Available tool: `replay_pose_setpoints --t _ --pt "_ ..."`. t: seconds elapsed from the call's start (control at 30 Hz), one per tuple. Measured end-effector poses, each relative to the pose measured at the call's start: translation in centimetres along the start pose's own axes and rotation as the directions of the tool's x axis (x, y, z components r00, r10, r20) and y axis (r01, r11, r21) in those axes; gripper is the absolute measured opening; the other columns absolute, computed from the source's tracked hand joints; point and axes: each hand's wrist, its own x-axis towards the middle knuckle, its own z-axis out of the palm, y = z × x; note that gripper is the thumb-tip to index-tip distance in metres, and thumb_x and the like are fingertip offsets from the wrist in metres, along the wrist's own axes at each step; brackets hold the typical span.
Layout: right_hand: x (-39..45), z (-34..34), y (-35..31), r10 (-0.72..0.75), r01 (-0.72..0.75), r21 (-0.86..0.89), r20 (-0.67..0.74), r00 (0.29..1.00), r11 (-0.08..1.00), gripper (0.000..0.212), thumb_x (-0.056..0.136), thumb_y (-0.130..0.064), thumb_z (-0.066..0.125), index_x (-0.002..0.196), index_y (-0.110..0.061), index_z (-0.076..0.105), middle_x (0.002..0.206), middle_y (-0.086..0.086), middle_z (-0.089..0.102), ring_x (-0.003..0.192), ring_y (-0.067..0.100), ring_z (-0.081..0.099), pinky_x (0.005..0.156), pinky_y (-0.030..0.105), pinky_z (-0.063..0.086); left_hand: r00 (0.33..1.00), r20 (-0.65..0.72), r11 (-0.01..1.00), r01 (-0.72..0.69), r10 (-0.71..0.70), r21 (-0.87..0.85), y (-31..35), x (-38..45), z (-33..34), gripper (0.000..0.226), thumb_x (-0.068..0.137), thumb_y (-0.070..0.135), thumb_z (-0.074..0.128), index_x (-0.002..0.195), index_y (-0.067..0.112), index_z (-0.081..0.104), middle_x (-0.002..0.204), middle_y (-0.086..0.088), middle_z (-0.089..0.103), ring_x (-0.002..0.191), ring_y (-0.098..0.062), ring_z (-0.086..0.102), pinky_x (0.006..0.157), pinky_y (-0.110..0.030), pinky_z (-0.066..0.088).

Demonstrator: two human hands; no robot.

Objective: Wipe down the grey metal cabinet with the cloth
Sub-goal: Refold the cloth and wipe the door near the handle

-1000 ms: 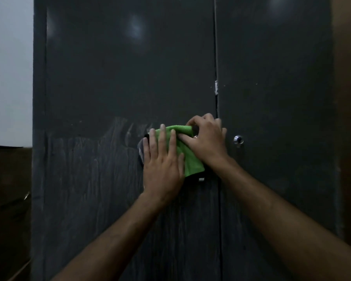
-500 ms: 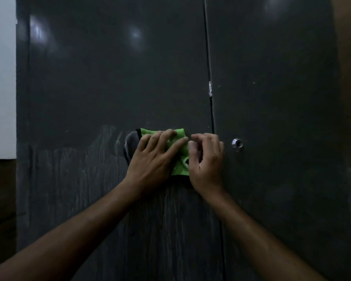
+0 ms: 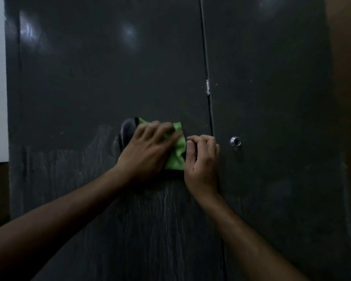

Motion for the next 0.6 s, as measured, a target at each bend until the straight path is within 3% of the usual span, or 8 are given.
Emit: replay_pose_setpoints --t 0.07,0.13,0.27,0.33,0.4,0.5,0.53,0.6 --pt "0.1 0.2 0.2 -0.008 0.008 -0.008 -0.009 1.0 1.0 0.025 0.106 -0.028 0.045 0.109 -0.016 0.066 0.111 0.002 0.054 0.1 0.02 0.049 0.088 0.043 0.045 0.985 0.062 0.987 -0.157 0.158 -0.032 -0.8 -3.6 -0.4 0.061 0.096 0.04 0.049 0.154 0.02 0.053 0.151 -0.01 0.052 0.133 -0.033 0.041 0.107 -0.047 0.03" --pt "0.0 0.4 0.2 -0.027 0.027 -0.025 -0.023 0.999 0.999 0.026 0.106 -0.028 0.044 0.108 -0.015 0.067 0.11 0.003 0.055 0.098 0.022 0.051 0.088 0.042 0.044 0.984 0.062 0.986 -0.165 0.167 -0.034 -3.0 -5.3 -1.2 0.056 0.098 0.038 0.047 0.151 0.021 0.058 0.146 -0.011 0.059 0.128 -0.034 0.045 0.104 -0.048 0.033" --pt "-0.2 0.3 -0.2 -0.031 0.03 -0.042 -0.036 0.999 0.999 0.025 0.107 -0.026 0.044 0.108 -0.013 0.066 0.11 0.003 0.053 0.099 0.019 0.05 0.089 0.031 0.04 0.984 -0.018 0.984 0.179 -0.179 -0.026 -6.1 -1.9 -2.5 0.05 0.101 0.039 0.046 0.147 0.024 0.058 0.145 -0.012 0.054 0.126 -0.037 0.046 0.099 -0.049 0.032" --pt "-0.2 0.3 -0.4 -0.031 0.029 -0.062 -0.036 0.999 0.998 0.025 0.106 -0.025 0.045 0.109 -0.012 0.066 0.111 0.004 0.053 0.099 0.021 0.05 0.089 0.027 0.037 0.968 -0.044 0.969 0.244 -0.246 -0.05 -4.4 -0.6 -2.2 0.05 0.099 0.037 0.049 0.147 0.024 0.058 0.145 -0.01 0.052 0.128 -0.039 0.047 0.1 -0.049 0.032" --pt "-0.1 0.2 -0.6 -0.03 0.027 -0.074 -0.038 0.999 0.997 0.024 0.106 -0.022 0.046 0.109 -0.009 0.067 0.111 0.007 0.055 0.1 0.023 0.051 0.09 0.026 0.036 0.998 -0.01 0.996 0.058 -0.059 -0.063 -2.8 -2.4 -1.7 0.054 0.096 0.037 0.048 0.147 0.022 0.059 0.145 -0.011 0.05 0.126 -0.037 0.045 0.101 -0.049 0.031" --pt "-0.2 0.2 -1.1 -0.001 0.0 -0.049 -0.027 1.0 0.999 0.021 0.106 -0.016 0.049 0.113 -0.005 0.066 0.114 0.01 0.055 0.105 0.027 0.055 0.095 0.034 0.046 0.976 0.081 0.977 -0.197 0.203 -0.076 -4.6 -7.3 -2.7 0.054 0.097 0.039 0.048 0.147 0.022 0.061 0.14 -0.01 0.059 0.122 -0.033 0.047 0.1 -0.046 0.034" --pt "-0.3 0.2 -1.4 0.007 -0.008 -0.037 -0.027 1.0 0.999 0.021 0.106 -0.014 0.05 0.115 -0.003 0.066 0.116 0.011 0.054 0.106 0.027 0.057 0.094 0.039 0.049 0.977 0.084 0.979 -0.191 0.197 -0.073 -6.1 -8.0 -3.2 0.052 0.1 0.04 0.047 0.147 0.022 0.061 0.139 -0.011 0.061 0.121 -0.033 0.048 0.099 -0.046 0.035" --pt "-0.4 0.2 -1.7 0.014 -0.014 -0.018 -0.039 0.999 1.0 0.022 0.106 -0.01 0.051 0.118 0.001 0.065 0.118 0.014 0.054 0.104 0.027 0.06 0.091 0.041 0.053 0.999 0.029 0.996 -0.029 0.032 -0.081 -8.6 -7.6 -4.2 0.048 0.104 0.041 0.045 0.144 0.021 0.062 0.136 -0.015 0.061 0.117 -0.035 0.05 0.095 -0.048 0.036"
